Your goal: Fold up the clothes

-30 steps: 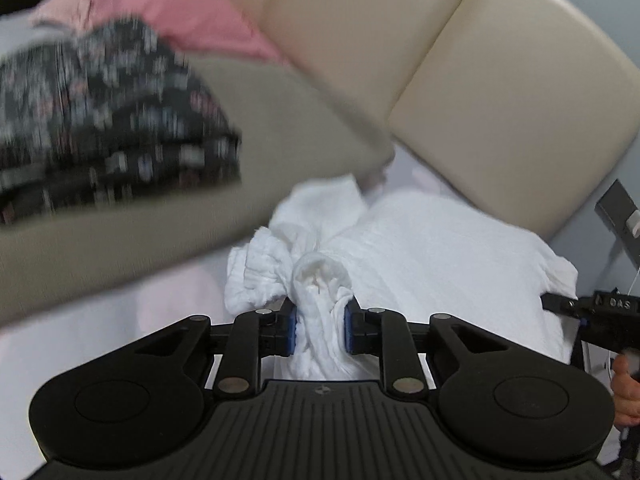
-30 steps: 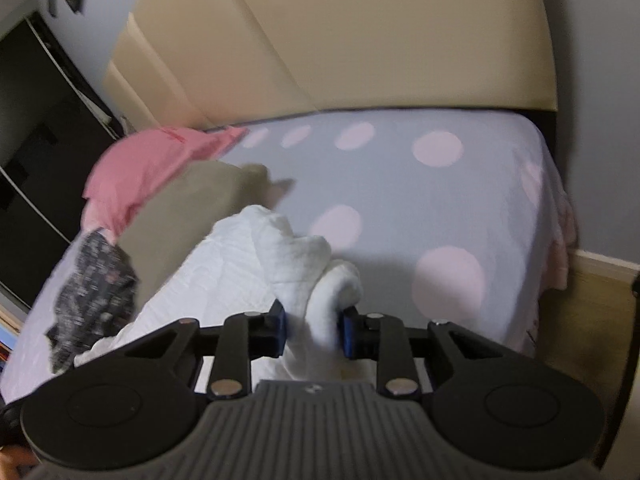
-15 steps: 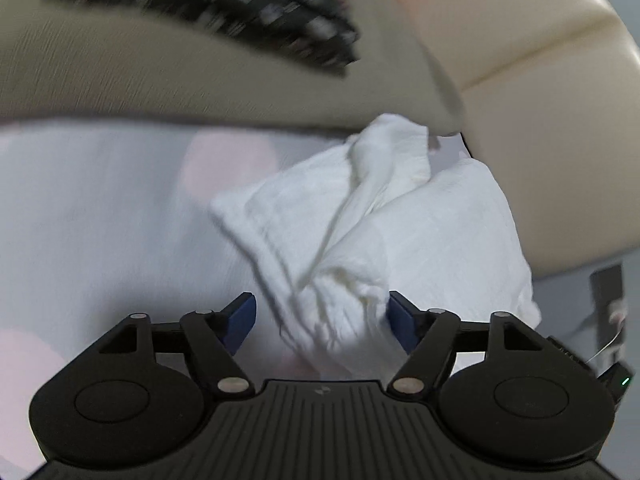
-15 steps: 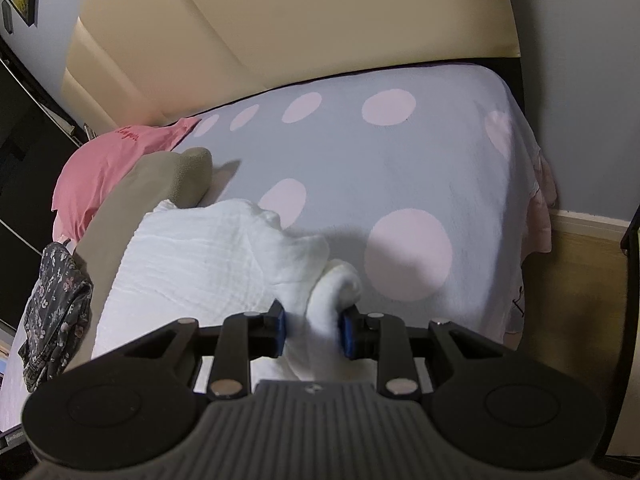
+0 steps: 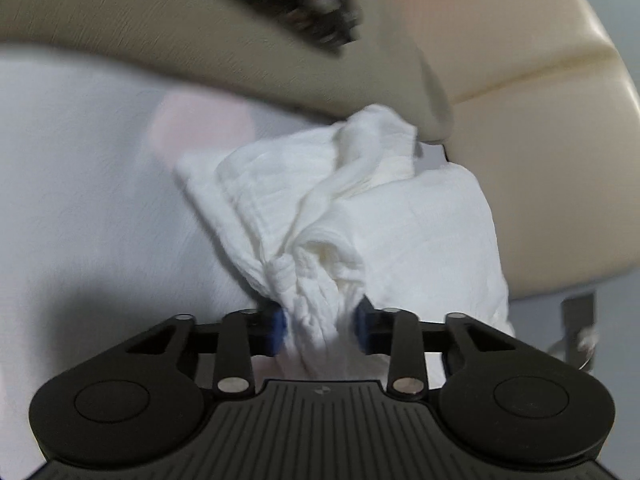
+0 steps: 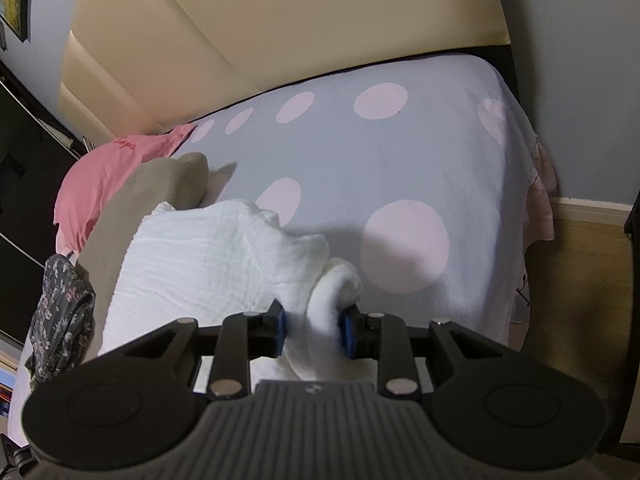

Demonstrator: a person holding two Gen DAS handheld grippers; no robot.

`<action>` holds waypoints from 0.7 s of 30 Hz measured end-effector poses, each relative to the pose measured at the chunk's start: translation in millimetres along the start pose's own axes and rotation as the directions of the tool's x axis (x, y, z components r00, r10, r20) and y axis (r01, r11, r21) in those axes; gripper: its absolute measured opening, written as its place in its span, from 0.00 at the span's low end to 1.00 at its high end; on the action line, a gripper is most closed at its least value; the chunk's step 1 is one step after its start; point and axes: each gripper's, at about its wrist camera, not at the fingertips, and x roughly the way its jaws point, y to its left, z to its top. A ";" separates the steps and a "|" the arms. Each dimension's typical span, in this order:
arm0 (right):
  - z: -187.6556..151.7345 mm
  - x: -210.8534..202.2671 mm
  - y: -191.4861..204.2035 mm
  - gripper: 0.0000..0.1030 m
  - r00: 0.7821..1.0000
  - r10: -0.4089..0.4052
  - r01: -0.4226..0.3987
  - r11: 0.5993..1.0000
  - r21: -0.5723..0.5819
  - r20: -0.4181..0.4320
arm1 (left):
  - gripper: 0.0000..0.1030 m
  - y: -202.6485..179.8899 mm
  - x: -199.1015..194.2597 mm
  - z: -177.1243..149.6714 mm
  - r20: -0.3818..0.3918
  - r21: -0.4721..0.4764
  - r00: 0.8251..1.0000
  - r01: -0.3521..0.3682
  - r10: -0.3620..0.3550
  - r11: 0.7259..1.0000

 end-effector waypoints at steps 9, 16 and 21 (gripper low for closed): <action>10.2 -43.1 39.5 0.27 0.998 0.047 -0.044 0.998 -0.051 0.053 | 0.23 -57.6 -46.4 23.4 0.097 0.213 0.995 -0.044 0.024 0.976; 34.2 -75.5 69.4 0.27 0.984 0.125 -0.119 0.991 -0.059 0.127 | 0.23 -107.8 -86.0 54.4 0.165 0.316 0.986 -0.022 -0.032 0.949; 42.8 -81.0 68.6 0.27 0.976 0.147 -0.144 0.989 -0.032 0.158 | 0.23 -116.2 -81.3 56.5 0.159 0.304 0.987 -0.021 -0.029 0.952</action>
